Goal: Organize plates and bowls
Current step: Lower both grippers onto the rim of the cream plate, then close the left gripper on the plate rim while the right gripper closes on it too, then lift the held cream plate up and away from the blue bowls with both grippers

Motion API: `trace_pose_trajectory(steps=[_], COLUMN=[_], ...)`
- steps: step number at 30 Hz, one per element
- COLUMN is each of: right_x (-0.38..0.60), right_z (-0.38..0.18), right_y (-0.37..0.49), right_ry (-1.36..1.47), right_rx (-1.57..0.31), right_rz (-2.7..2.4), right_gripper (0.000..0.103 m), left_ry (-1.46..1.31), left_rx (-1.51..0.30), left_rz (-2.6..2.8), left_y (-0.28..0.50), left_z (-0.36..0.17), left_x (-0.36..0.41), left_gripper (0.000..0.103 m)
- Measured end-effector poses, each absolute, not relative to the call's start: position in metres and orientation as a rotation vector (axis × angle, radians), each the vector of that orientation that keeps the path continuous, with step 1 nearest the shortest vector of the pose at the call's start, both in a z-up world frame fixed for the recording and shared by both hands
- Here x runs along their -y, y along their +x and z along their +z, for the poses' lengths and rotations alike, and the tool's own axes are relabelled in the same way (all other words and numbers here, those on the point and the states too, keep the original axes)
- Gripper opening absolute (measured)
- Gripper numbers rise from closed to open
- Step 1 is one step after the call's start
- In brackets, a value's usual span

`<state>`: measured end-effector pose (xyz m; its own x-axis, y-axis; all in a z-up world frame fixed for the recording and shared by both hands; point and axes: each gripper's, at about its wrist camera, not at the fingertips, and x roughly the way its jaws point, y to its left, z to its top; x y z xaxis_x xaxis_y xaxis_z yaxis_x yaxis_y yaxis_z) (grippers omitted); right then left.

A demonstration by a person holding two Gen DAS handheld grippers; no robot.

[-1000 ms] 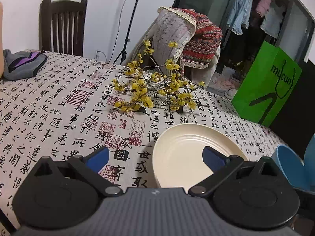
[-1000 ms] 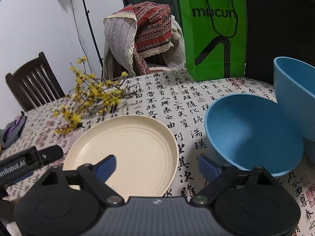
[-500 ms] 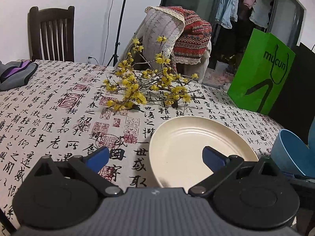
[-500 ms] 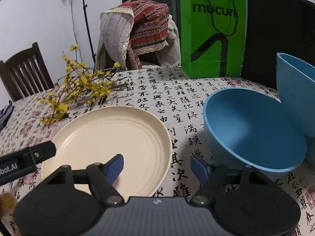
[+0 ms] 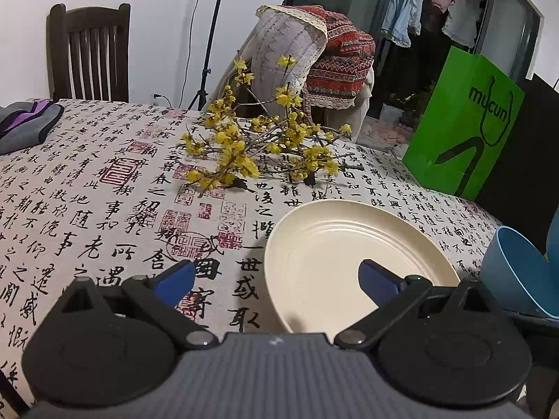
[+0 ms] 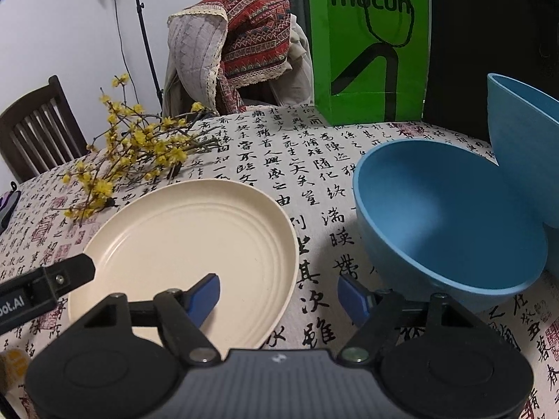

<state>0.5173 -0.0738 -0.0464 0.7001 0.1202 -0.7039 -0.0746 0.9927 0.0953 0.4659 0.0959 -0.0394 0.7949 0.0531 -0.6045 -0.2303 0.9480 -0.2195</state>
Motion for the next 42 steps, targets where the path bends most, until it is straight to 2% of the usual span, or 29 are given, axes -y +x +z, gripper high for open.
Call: trace_pose_trajectory(steps=[3,5,7,8,13,19,23,28,33,34,36,42], right_x=[0.073,0.072,0.073,0.073,0.074,0.075,0.072,0.066,0.068,0.069,0.07,0.069], right_z=[-0.047,-0.048,-0.049,-0.05,-0.05,-0.053,-0.051,-0.052,-0.052,-0.052,-0.052,-0.052], right_y=[0.517,0.518,0.519,0.521,0.523,0.534,0.54,0.55,0.557,0.557,0.555,0.545], right_ry=[0.059,0.058,0.062,0.064,0.067,0.08,0.058,0.0,0.015,0.013,0.008,-0.032], right_rx=[-0.79,-0.793,-0.803,-0.81,-0.815,-0.844,-0.84,-0.855,-0.864,-0.864,-0.86,-0.825], right_rz=[0.106,0.104,0.107,0.107,0.095,0.081,0.082,0.088,0.108,0.115,0.149,0.183], right_gripper=[0.072,0.062,0.047,0.045,0.043,0.037,0.031,0.031,0.031,0.029,0.021,0.018], left_ry=[-0.293,-0.3,-0.308,-0.314,-0.33,-0.339,-0.342,-0.35,-0.325,-0.319,-0.308,-0.276], left_rx=[-0.64,-0.647,-0.654,-0.659,-0.685,-0.695,-0.697,-0.698,-0.689,-0.688,-0.685,-0.674], left_rz=[0.156,0.15,0.143,0.138,0.123,0.113,0.118,0.115,0.108,0.104,0.108,0.136], left_y=[0.466,0.467,0.468,0.469,0.472,0.475,0.476,0.478,0.479,0.48,0.48,0.48], left_z=[-0.04,-0.041,-0.043,-0.044,-0.051,-0.056,-0.057,-0.059,-0.06,-0.061,-0.062,-0.062], left_x=[-0.096,-0.097,-0.098,-0.098,-0.099,-0.1,-0.101,-0.103,-0.101,-0.1,-0.099,-0.097], left_gripper=[0.095,0.088,0.076,0.073,0.047,0.033,0.032,0.031,0.023,0.019,0.018,0.018])
